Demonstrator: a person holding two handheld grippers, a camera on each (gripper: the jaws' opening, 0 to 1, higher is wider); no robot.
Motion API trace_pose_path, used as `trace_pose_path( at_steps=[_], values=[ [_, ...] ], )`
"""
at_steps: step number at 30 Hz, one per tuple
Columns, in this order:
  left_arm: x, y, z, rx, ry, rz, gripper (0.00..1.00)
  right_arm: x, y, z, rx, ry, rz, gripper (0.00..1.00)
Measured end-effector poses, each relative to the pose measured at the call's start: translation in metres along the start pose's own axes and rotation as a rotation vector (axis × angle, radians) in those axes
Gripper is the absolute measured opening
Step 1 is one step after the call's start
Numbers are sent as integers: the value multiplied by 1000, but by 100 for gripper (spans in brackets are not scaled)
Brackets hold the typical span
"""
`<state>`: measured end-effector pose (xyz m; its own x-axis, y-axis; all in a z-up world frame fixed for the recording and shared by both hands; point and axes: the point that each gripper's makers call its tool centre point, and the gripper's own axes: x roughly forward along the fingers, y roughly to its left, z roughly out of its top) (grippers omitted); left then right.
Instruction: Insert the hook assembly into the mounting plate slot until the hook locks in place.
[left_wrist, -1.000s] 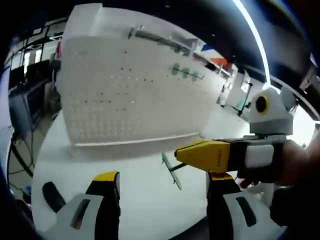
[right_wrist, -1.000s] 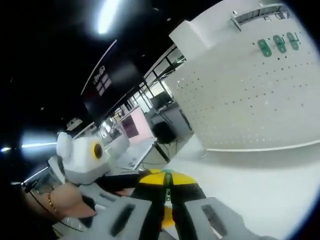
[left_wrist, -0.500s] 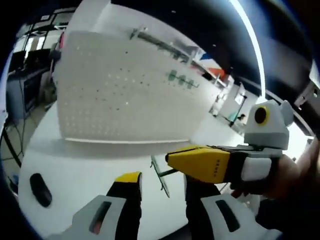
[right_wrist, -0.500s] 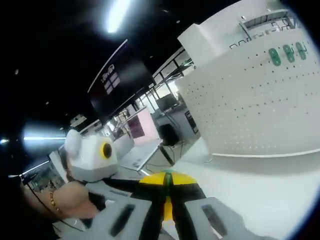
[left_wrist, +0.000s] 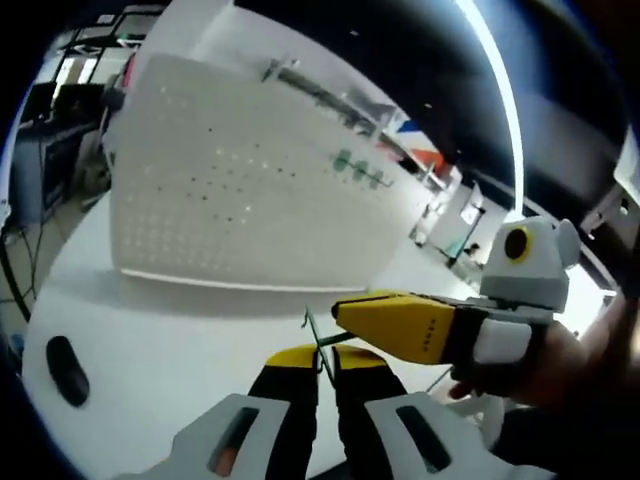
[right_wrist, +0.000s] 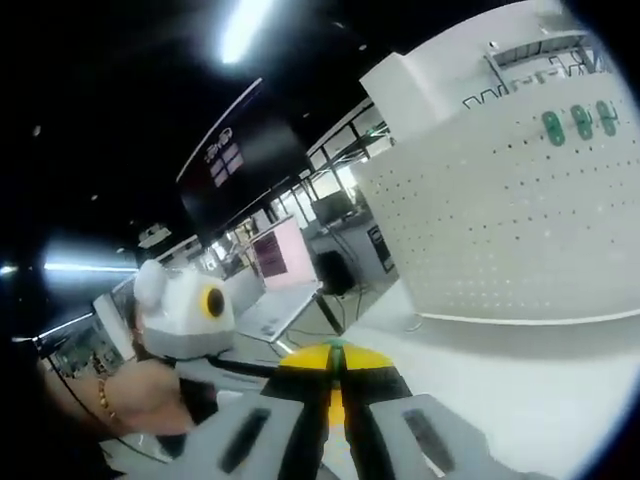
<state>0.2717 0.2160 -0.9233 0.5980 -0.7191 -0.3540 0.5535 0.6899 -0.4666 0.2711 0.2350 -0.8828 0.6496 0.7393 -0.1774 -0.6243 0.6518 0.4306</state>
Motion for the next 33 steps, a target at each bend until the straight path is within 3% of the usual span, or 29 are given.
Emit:
trace_pose_path(
  at_steps=[18,28,33],
  values=[
    [-2,2,6,-11,-16,16,1,-1,3,1,-27,12,0,1],
    [-7,9,18,49,-35,63,1,-24,-8,30,105,-35,5,9],
    [-6,5,23,81,-44,73,1,-29,-9,28,126,-29,7,9]
  ],
)
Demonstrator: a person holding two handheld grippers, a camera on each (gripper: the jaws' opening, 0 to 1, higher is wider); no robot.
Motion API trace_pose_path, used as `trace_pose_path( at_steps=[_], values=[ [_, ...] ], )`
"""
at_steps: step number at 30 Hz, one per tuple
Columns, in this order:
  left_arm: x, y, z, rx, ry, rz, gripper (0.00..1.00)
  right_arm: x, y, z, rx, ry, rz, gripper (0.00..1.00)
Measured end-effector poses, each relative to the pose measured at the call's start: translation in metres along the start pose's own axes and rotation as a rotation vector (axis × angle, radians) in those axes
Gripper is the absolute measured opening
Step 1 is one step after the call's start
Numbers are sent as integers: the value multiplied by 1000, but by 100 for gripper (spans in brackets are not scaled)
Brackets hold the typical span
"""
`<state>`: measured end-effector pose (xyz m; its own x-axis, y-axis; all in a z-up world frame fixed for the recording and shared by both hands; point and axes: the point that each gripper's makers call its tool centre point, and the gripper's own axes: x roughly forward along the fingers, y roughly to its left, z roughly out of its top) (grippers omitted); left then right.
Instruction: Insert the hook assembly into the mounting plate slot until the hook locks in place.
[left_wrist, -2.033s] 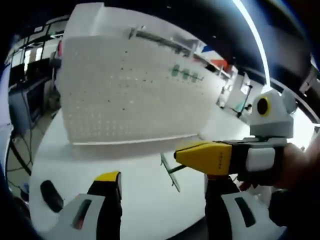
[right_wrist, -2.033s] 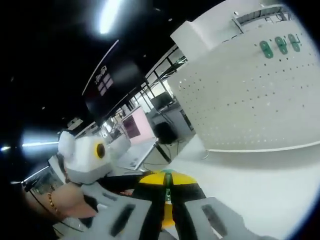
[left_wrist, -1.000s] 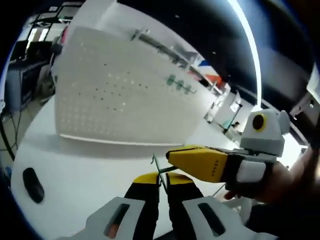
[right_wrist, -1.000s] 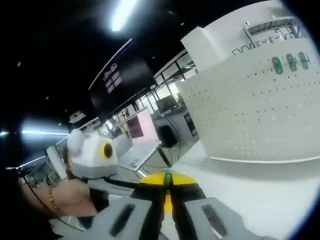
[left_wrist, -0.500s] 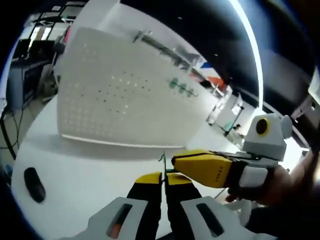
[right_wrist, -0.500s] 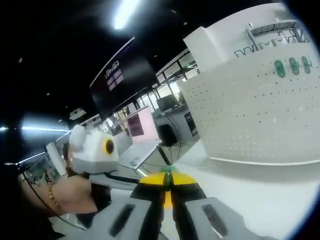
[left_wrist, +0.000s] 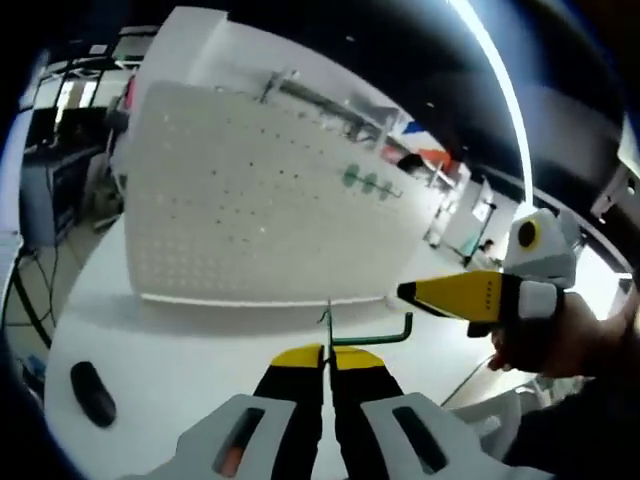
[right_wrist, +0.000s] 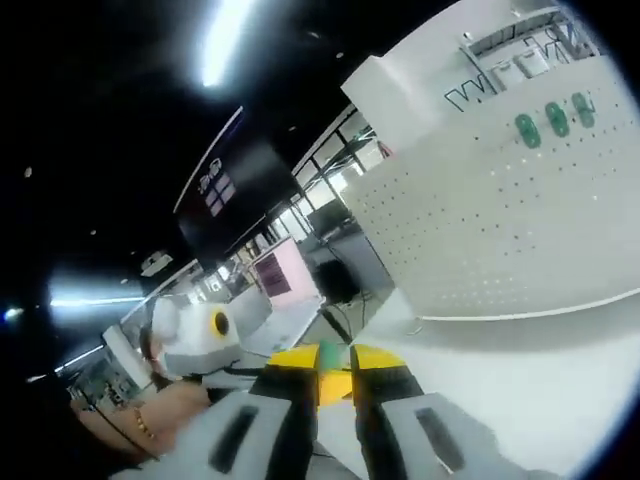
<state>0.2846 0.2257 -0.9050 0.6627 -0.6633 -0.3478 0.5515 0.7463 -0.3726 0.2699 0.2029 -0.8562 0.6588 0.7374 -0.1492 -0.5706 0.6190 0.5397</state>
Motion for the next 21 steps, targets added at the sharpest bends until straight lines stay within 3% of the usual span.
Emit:
trace_pose_path(
  at_steps=[12,21],
  values=[
    [4,-15,3,148,-12,16,1,10,12,-15,10,45,39,9],
    [6,-23,14,258,-58,8,1,8,11,-9,4,30,36,9]
  ],
)
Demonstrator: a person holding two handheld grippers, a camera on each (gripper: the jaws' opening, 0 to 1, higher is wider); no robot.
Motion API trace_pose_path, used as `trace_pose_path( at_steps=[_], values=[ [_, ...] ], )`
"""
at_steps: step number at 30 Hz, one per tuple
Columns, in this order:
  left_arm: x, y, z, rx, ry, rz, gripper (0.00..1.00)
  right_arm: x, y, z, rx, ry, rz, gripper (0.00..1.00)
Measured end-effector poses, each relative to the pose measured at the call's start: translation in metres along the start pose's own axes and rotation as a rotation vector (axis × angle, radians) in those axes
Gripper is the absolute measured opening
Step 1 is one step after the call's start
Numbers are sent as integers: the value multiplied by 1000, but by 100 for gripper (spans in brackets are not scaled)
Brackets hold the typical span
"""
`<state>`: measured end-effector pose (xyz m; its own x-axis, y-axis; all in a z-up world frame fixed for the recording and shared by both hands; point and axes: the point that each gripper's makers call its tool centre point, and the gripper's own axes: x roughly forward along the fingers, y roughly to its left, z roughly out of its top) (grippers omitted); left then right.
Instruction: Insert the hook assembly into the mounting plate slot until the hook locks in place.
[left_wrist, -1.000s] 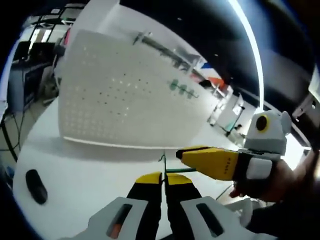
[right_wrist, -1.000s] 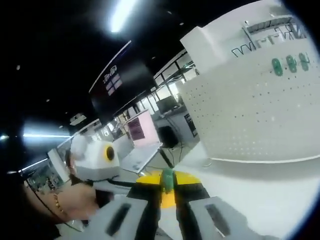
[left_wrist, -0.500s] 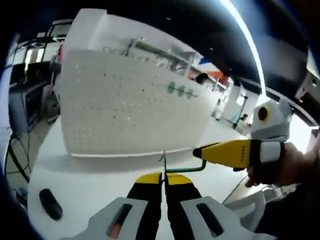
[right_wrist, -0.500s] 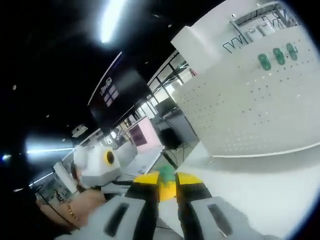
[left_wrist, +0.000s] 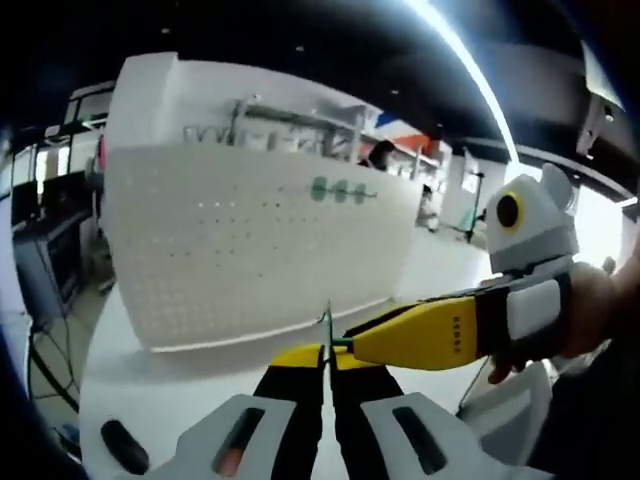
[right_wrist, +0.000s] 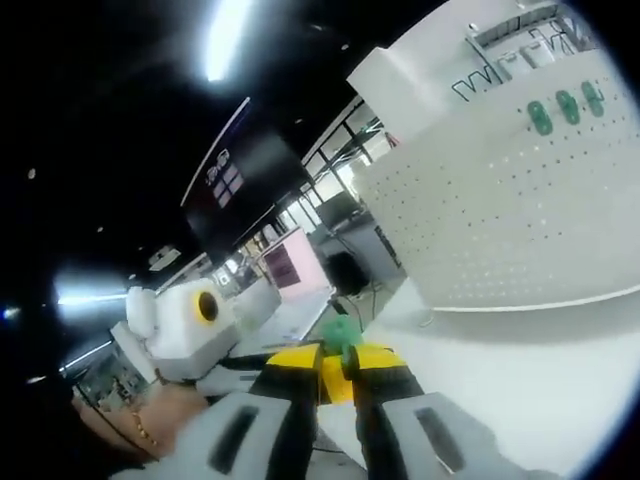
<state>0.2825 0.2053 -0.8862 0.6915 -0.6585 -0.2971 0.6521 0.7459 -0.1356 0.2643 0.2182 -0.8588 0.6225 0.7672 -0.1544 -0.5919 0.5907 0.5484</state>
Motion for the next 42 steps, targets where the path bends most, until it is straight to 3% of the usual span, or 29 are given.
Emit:
trace_pose_path(
  at_steps=[3,8,13,19,26,29,33,38,40,42],
  values=[
    [1,1,2,2,-4,8,1,0,-1,1,-15,-12,-14,6],
    [2,2,2,10,4,17,1,0,-4,3,-124,-21,-29,2],
    [5,1,-1,-79,22,-20,2,0,-4,4,-155,-37,-45,1],
    [4,0,-9,39,36,-10,3,1,-5,-4,-184,-3,-41,0],
    [4,-1,-15,48,61,-27,5,0,-6,-10,-212,18,-43,0],
    [3,-2,-18,55,74,-23,10,-1,-6,-8,-220,16,-45,0],
    [4,-4,-18,59,75,-22,25,-1,-7,-7,-222,12,-48,0],
    [5,-7,-19,69,79,-36,32,-5,-12,-4,-221,4,-64,0],
    [5,-9,-24,21,99,-58,29,-7,-18,-3,-216,1,-78,0],
    [4,-9,-23,8,83,-69,26,-10,-22,-1,-215,-2,-87,0]
  ],
)
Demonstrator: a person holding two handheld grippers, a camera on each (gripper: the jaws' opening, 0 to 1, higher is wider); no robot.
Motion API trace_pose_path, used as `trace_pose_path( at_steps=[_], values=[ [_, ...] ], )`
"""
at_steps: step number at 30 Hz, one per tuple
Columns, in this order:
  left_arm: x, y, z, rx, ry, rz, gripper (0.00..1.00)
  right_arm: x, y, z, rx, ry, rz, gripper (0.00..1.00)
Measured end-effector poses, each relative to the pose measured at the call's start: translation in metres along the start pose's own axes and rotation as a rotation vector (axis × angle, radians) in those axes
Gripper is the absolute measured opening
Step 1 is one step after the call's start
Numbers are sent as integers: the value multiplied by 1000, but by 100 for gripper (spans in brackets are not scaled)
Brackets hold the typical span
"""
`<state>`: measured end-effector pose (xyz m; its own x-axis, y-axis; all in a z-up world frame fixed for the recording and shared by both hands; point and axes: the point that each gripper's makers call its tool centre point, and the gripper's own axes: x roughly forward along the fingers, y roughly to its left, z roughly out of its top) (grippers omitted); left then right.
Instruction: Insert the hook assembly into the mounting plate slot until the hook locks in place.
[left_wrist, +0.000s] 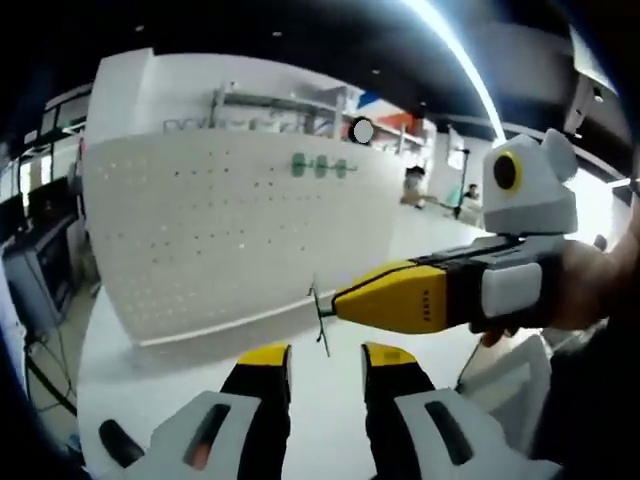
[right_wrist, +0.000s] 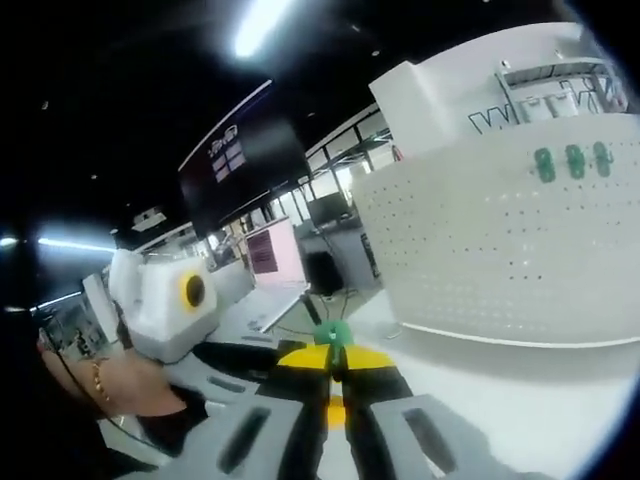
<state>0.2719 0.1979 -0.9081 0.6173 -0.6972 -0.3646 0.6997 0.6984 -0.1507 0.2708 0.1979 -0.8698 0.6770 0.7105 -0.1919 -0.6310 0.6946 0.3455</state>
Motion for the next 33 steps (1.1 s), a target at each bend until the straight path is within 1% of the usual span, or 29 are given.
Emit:
trace_pose_path(
  at_steps=[1,4,5,6,8,11,15,19,20,23,26,33],
  values=[
    [0,-1,0,-6,-1,-4,27,-2,-3,1,-3,-2,-7,0],
    [1,-3,-2,-22,13,-13,35,-5,-11,3,-3,-10,-32,1],
    [1,-5,-3,-27,17,-20,37,-6,-14,4,-2,-14,-41,1],
    [2,-9,-5,-45,24,-44,39,-7,-17,4,2,-13,-47,1],
    [3,-11,-4,-59,22,-56,44,-9,-22,5,5,-18,-61,1],
    [4,-16,-5,-51,32,-63,54,-12,-27,7,5,-23,-73,1],
    [5,-21,-6,-28,34,-72,62,-13,-32,8,7,-27,-84,1],
    [6,-25,-6,-36,39,-83,71,-15,-36,9,12,-31,-92,1],
    [6,-25,-6,-35,37,-82,75,-15,-37,9,15,-32,-93,1],
    [6,-26,-5,-15,37,-71,82,-15,-44,6,29,-31,-104,1],
    [6,-25,-4,-17,29,-64,89,-16,-49,3,45,-31,-114,1],
    [4,-22,0,-25,15,-53,95,-19,-58,8,49,-46,-133,1]
  ],
)
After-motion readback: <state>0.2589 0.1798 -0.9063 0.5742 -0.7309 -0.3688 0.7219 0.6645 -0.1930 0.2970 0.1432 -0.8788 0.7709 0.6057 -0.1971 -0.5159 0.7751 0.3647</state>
